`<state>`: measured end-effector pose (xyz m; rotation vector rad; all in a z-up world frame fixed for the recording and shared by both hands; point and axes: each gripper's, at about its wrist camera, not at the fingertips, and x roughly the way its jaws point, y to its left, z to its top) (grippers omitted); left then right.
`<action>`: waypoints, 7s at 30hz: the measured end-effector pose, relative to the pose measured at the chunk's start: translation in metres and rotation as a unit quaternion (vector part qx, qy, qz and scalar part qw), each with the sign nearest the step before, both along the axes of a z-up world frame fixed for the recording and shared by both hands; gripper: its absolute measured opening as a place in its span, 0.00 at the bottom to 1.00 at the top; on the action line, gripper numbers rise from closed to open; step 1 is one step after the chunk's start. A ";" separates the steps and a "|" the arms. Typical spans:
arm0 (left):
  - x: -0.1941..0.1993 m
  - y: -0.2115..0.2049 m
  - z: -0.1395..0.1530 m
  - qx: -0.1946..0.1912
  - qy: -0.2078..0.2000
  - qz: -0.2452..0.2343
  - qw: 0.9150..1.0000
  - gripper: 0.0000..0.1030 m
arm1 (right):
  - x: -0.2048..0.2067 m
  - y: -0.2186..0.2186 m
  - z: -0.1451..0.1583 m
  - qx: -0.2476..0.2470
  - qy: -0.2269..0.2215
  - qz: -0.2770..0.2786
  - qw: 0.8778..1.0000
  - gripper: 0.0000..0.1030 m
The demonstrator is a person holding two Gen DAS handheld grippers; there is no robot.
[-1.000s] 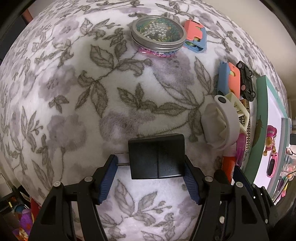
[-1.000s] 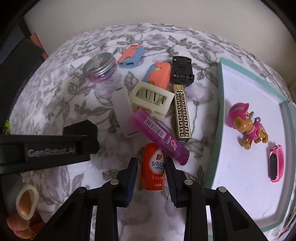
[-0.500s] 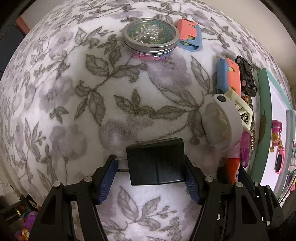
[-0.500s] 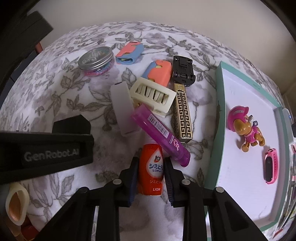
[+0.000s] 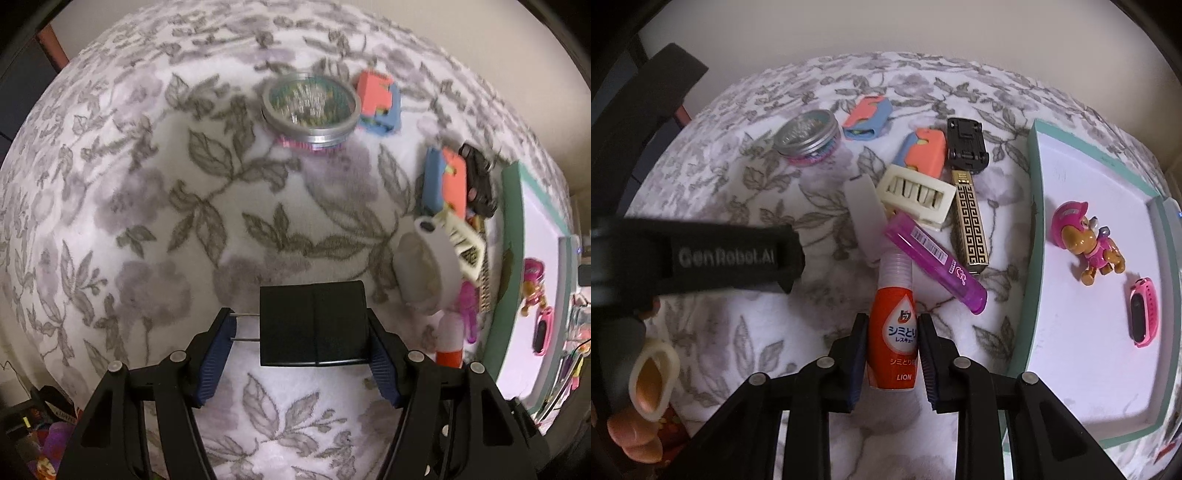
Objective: Organize rigid objects
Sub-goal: 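Lift and carry the charger and the red bottle over the tray, then open the left gripper to set down the charger while the right releases the bottle, then withdraw both grippers from the tray toward the remaining items, then grasp the purple lip-balm tube with the right gripper while the left grasps the white tape roll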
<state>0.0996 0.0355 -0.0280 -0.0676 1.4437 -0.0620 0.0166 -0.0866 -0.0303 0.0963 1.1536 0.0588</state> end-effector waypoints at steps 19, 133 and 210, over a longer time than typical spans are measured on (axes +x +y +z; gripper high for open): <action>-0.012 0.011 0.088 -0.040 -0.137 0.005 0.990 0.67 | -0.028 -0.045 0.066 0.059 -0.095 -0.063 0.992 0.27; -0.003 -0.014 0.051 -0.003 -0.138 0.005 0.990 0.93 | -0.034 -0.157 0.045 0.018 -0.089 -0.223 0.971 1.00; 0.020 -0.052 -0.004 -0.075 -0.047 -0.058 0.994 0.69 | 0.035 -0.047 -0.028 0.034 0.028 -0.062 0.997 0.23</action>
